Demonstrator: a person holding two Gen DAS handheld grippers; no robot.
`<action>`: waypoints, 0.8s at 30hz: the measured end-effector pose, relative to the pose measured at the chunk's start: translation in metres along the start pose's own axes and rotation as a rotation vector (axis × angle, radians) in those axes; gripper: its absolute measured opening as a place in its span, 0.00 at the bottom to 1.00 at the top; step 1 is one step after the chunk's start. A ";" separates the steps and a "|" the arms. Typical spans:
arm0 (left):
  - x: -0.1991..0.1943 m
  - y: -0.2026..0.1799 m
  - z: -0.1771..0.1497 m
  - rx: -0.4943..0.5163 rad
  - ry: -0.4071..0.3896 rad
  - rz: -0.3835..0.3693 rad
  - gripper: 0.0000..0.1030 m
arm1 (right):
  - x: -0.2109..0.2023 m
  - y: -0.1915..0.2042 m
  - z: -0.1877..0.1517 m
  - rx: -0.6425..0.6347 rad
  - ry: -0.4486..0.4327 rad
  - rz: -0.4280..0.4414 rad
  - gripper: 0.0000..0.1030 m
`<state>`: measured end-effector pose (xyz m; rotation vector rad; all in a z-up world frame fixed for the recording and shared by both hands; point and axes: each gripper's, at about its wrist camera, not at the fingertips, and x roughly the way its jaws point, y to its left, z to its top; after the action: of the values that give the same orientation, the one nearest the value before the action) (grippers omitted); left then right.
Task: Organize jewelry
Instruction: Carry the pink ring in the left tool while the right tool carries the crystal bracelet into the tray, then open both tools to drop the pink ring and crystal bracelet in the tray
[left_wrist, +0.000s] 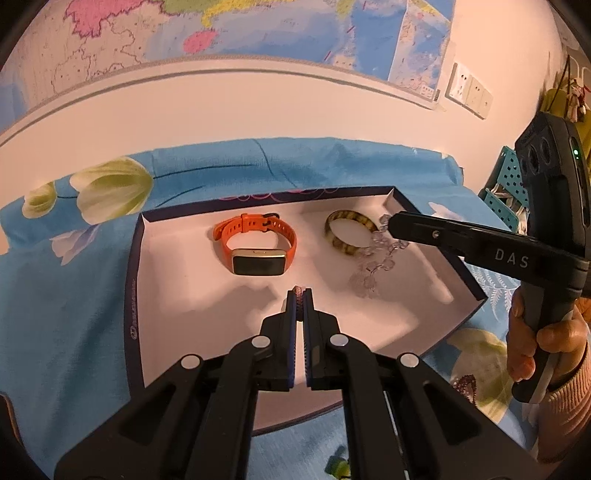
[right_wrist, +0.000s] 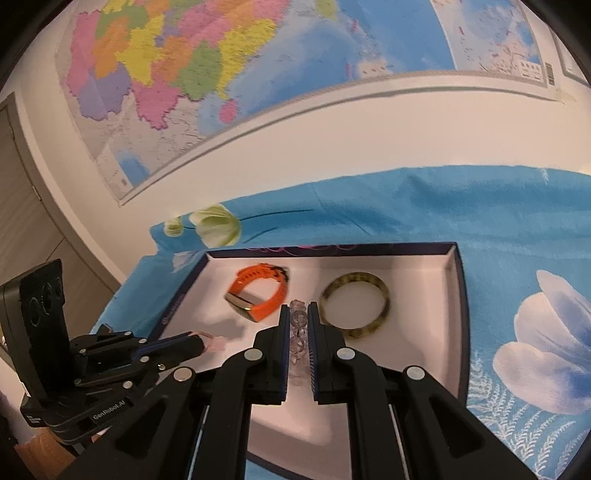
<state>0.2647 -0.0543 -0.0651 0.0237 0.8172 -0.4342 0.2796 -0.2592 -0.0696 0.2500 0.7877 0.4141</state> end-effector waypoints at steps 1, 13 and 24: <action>0.002 0.001 0.000 -0.001 0.004 0.002 0.04 | 0.001 -0.002 -0.001 0.001 0.004 -0.007 0.08; 0.021 0.011 -0.002 -0.043 0.050 0.002 0.04 | 0.013 -0.017 -0.005 0.004 0.054 -0.096 0.10; 0.025 0.007 -0.002 -0.036 0.045 0.024 0.17 | 0.019 -0.023 -0.009 0.014 0.079 -0.158 0.19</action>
<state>0.2814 -0.0566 -0.0850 0.0101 0.8677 -0.3977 0.2910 -0.2706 -0.0959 0.1836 0.8818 0.2704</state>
